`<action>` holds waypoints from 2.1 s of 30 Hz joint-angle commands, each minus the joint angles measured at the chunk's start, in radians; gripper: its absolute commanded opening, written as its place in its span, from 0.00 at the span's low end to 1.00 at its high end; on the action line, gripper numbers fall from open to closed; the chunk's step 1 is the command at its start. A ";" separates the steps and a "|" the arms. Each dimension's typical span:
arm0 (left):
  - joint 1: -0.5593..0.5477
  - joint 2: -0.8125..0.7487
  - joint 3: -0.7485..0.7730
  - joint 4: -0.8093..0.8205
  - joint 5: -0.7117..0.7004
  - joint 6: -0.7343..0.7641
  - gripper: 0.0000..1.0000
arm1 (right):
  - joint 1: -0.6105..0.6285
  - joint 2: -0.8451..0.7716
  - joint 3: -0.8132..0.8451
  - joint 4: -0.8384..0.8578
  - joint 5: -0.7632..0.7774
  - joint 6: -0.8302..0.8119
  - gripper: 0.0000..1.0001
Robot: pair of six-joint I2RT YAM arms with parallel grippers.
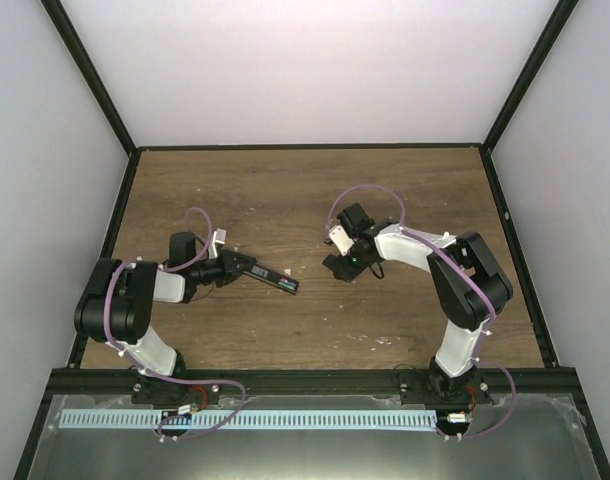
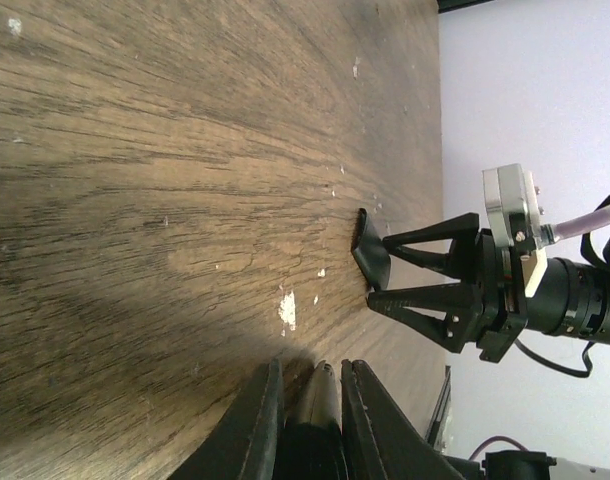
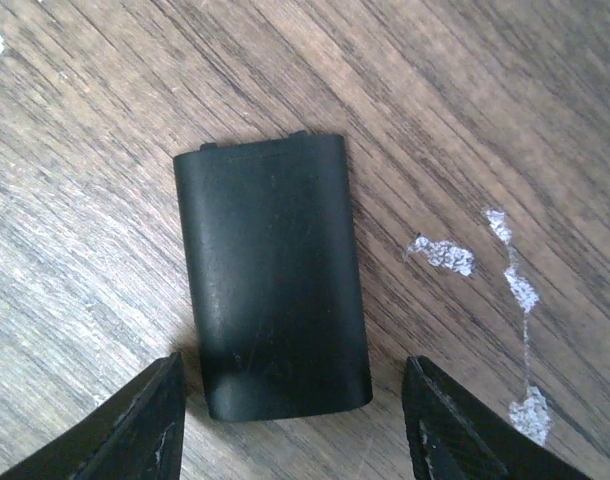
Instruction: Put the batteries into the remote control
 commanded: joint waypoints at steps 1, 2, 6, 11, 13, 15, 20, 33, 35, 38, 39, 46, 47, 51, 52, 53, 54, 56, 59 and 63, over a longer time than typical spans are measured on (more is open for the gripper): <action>-0.003 0.005 0.009 -0.038 -0.013 0.050 0.00 | 0.005 0.062 0.012 -0.023 0.036 -0.011 0.52; -0.003 0.004 0.011 -0.040 -0.014 0.051 0.00 | 0.005 0.067 0.016 -0.022 0.034 -0.015 0.51; -0.001 0.006 0.015 -0.041 -0.012 0.051 0.00 | 0.005 0.073 0.027 -0.023 0.019 -0.026 0.48; 0.001 0.027 0.025 -0.032 0.012 0.066 0.00 | 0.005 0.068 0.014 -0.030 -0.006 -0.029 0.36; 0.006 0.040 0.032 -0.035 0.020 0.076 0.00 | 0.005 0.057 -0.002 -0.021 -0.014 -0.029 0.32; 0.013 0.054 0.036 -0.037 0.022 0.083 0.00 | 0.006 0.049 -0.013 -0.017 -0.011 -0.028 0.30; 0.026 0.093 0.049 -0.036 0.037 0.100 0.00 | 0.005 -0.018 -0.040 0.011 -0.025 -0.038 0.23; 0.028 0.167 0.072 -0.012 0.105 0.162 0.00 | 0.138 -0.158 -0.066 0.092 -0.233 -0.095 0.18; 0.028 0.172 0.064 0.016 0.109 0.160 0.00 | 0.163 -0.144 -0.057 0.097 -0.253 -0.101 0.17; 0.028 0.177 0.051 0.047 0.109 0.157 0.00 | 0.181 -0.112 -0.035 0.095 -0.270 -0.104 0.17; 0.029 0.180 0.048 0.055 0.108 0.159 0.00 | 0.185 -0.104 -0.028 0.096 -0.274 -0.106 0.17; 0.028 0.187 0.026 0.132 0.102 0.138 0.00 | 0.191 -0.034 0.040 0.077 -0.304 -0.131 0.18; 0.028 0.189 0.025 0.137 0.101 0.136 0.00 | 0.191 -0.022 0.049 0.077 -0.302 -0.131 0.18; 0.028 0.194 0.028 0.141 0.103 0.140 0.00 | 0.192 0.014 0.081 0.074 -0.307 -0.133 0.18; 0.028 0.194 0.027 0.143 0.102 0.141 0.00 | 0.193 0.022 0.093 0.070 -0.308 -0.134 0.18; 0.028 0.195 0.029 0.142 0.102 0.142 0.00 | 0.194 0.031 0.101 0.064 -0.308 -0.134 0.17; 0.028 0.194 0.030 0.139 0.103 0.143 0.00 | 0.196 0.039 0.109 0.059 -0.309 -0.136 0.17; 0.028 0.193 0.030 0.137 0.102 0.146 0.00 | 0.200 0.048 0.117 0.055 -0.314 -0.139 0.18; 0.028 0.193 0.029 0.133 0.099 0.148 0.00 | 0.208 0.056 0.119 0.057 -0.319 -0.140 0.17; 0.028 0.190 0.028 0.132 0.095 0.146 0.00 | 0.215 0.068 0.123 0.052 -0.319 -0.134 0.18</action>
